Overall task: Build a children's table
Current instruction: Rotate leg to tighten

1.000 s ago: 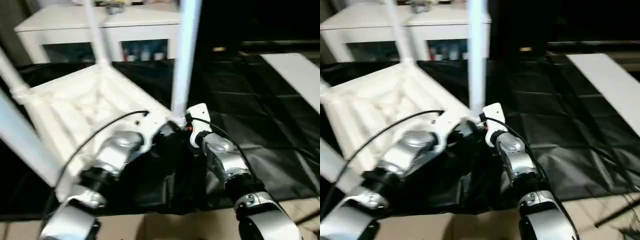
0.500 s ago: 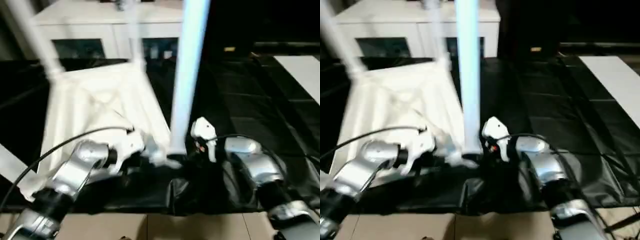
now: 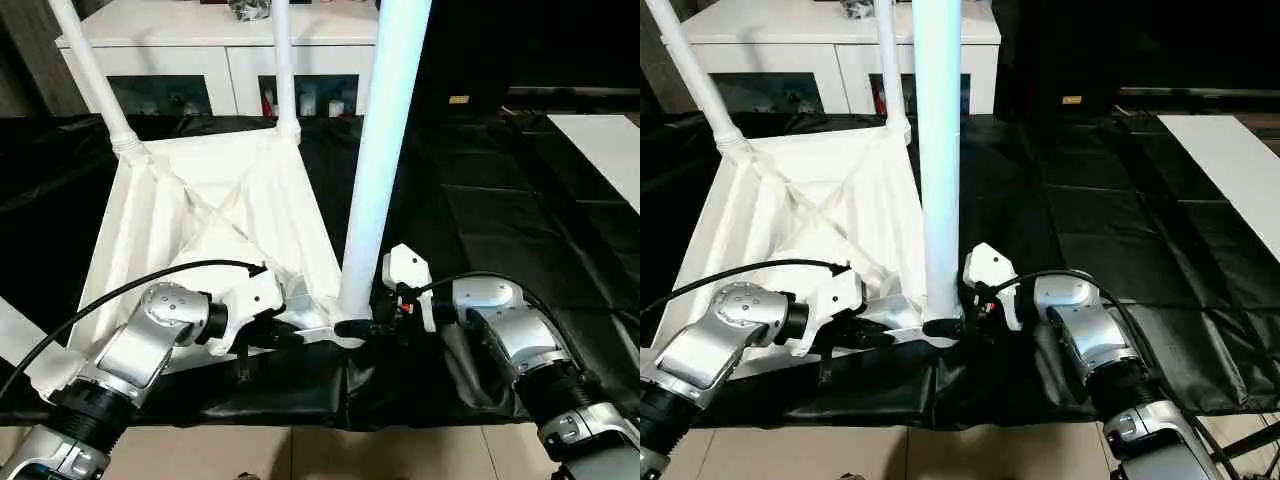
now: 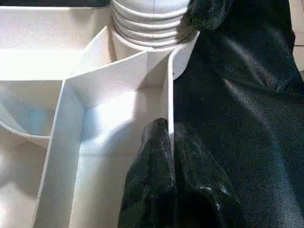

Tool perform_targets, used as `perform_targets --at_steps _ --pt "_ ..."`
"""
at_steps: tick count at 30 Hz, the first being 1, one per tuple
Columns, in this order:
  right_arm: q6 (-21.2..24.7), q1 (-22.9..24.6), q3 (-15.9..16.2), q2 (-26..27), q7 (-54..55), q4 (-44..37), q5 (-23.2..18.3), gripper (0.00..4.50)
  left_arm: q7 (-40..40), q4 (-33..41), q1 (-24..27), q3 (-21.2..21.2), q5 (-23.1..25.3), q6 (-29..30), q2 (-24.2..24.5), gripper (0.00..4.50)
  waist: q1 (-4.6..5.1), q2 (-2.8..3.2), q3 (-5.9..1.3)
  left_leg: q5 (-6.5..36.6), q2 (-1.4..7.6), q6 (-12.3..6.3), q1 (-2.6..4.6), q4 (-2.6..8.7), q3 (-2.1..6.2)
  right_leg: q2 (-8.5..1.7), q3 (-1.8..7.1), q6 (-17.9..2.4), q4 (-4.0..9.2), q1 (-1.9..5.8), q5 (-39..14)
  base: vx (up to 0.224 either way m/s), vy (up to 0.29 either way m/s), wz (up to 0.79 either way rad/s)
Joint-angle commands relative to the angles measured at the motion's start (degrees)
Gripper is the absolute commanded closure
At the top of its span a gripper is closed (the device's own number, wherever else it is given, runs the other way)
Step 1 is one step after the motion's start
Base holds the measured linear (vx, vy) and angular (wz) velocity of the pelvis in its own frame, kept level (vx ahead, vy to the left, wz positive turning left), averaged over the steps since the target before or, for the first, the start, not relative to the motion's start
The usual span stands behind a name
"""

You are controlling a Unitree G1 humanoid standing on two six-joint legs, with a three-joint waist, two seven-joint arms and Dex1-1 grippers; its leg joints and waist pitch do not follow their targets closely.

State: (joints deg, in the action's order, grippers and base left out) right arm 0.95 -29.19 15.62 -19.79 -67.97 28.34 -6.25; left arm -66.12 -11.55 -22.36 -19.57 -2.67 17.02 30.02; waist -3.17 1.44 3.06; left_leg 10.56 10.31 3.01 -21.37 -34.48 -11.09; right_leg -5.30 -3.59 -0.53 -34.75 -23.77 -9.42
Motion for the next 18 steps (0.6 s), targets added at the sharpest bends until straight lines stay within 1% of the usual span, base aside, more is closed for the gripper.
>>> perform_targets --at_steps 1,4,9,10,11,12,13,14,15,16,17,18 --pt "0.3 -1.1 -0.1 -0.7 0.2 0.7 0.7 1.56 -1.1 1.6 0.1 -0.5 -0.9 -0.3 0.1 4.50 0.19 -0.42 -3.60 16.1 2.68 -2.37 0.76 4.56 1.23 -2.77 2.47 -11.8 4.42 2.60 -19.2 0.000 0.000 0.00" --pt "0.7 -1.2 0.0 -0.6 0.3 0.7 0.7 1.83 -1.3 1.6 0.2 -0.5 -0.8 -0.2 0.3 4.50 0.21 -0.36 -3.59 16.5 2.65 -2.07 0.73 4.59 1.28 -2.80 2.47 -11.4 4.51 2.62 -20.1 0.000 0.000 0.00" --pt "1.5 -1.0 -0.2 -0.2 0.7 0.8 0.5 1.88 -1.7 1.7 0.3 -0.6 -0.9 0.3 0.5 4.50 0.23 -0.39 -3.64 16.2 2.65 -2.11 0.73 4.58 1.26 -2.74 2.47 -11.7 4.41 2.65 -18.7 0.000 0.000 0.00" --pt "1.6 -0.9 -0.4 0.1 1.7 1.0 0.7 1.89 -1.5 1.6 0.4 -0.6 -0.9 0.3 0.3 4.50 0.21 -0.17 -3.62 16.2 2.63 -2.08 0.73 4.57 1.28 -2.74 2.47 -11.8 4.39 2.64 -18.8 0.000 0.000 0.00" --pt "1.8 -1.2 -1.0 1.2 5.3 2.1 1.5 1.89 -0.1 1.0 0.1 -0.6 -0.4 1.0 -0.4 4.50 0.29 -0.26 -3.58 16.5 2.63 -1.95 0.69 4.62 1.28 -2.76 2.46 -11.7 4.47 2.67 -19.1 0.000 0.000 0.00" --pt "2.0 -1.5 -1.5 2.1 8.6 3.2 2.3 1.89 1.6 0.2 -0.4 -0.7 0.5 1.5 -1.2 4.50 0.40 -0.22 -3.50 17.2 2.60 -1.56 0.73 4.67 1.30 -2.74 2.44 -11.6 4.56 2.54 -20.0 0.000 0.000 0.00" --pt "2.0 -1.6 -1.5 2.3 9.0 3.4 2.4 1.89 1.9 0.0 -0.4 -0.7 0.6 1.6 -1.3 4.50 0.62 -0.23 -3.39 18.0 2.51 -0.97 0.74 4.74 1.37 -2.76 2.39 -11.2 4.71 2.49 -21.7 0.000 0.000 0.00" --pt "3.0 -2.0 -2.3 3.5 13.2 4.7 3.1 1.89 4.7 -1.4 -1.2 -0.5 1.6 2.5 -2.6 4.50 0.80 -0.33 -3.31 18.8 2.45 -0.70 0.73 4.80 1.44 -2.73 2.33 -10.8 4.84 2.55 -23.0 0.000 0.000 0.00" --pt "3.6 -2.2 -2.6 4.1 15.1 5.3 3.5 1.89 6.0 -2.2 -1.6 -0.4 2.1 2.8 -3.3 4.50 1.13 -0.34 -3.14 20.3 2.36 -0.03 0.91 4.84 1.53 -2.68 2.23 -10.0 5.10 2.34 -25.7 0.000 0.000 0.00" --pt "5.4 -2.5 -4.1 6.1 20.5 6.4 3.4 1.90 10.5 -4.6 -3.0 0.1 3.3 3.7 -5.9 4.50 1.35 -0.39 -3.18 21.1 2.28 0.23 1.04 4.77 1.61 -2.73 2.17 -9.4 5.18 2.33 -27.1 0.000 0.000 0.00" --pt "8.4 -2.8 -6.3 9.0 27.3 7.3 2.7 1.90 17.3 -7.7 -5.1 0.6 5.3 5.5 -9.4 4.50 1.74 -0.34 -2.90 22.2 2.11 0.63 1.32 4.69 1.62 -2.68 2.11 -8.2 5.84 1.92 -30.6 0.000 0.000 0.00" --pt "10.1 -2.9 -7.7 10.5 31.2 7.8 2.3 1.91 20.5 -9.1 -6.1 0.9 6.1 6.8 -11.4 4.50 1.80 -0.57 -3.05 22.8 2.01 1.23 1.76 4.53 1.84 -2.79 1.89 -7.0 6.19 1.82 -33.3 0.000 0.000 0.00"
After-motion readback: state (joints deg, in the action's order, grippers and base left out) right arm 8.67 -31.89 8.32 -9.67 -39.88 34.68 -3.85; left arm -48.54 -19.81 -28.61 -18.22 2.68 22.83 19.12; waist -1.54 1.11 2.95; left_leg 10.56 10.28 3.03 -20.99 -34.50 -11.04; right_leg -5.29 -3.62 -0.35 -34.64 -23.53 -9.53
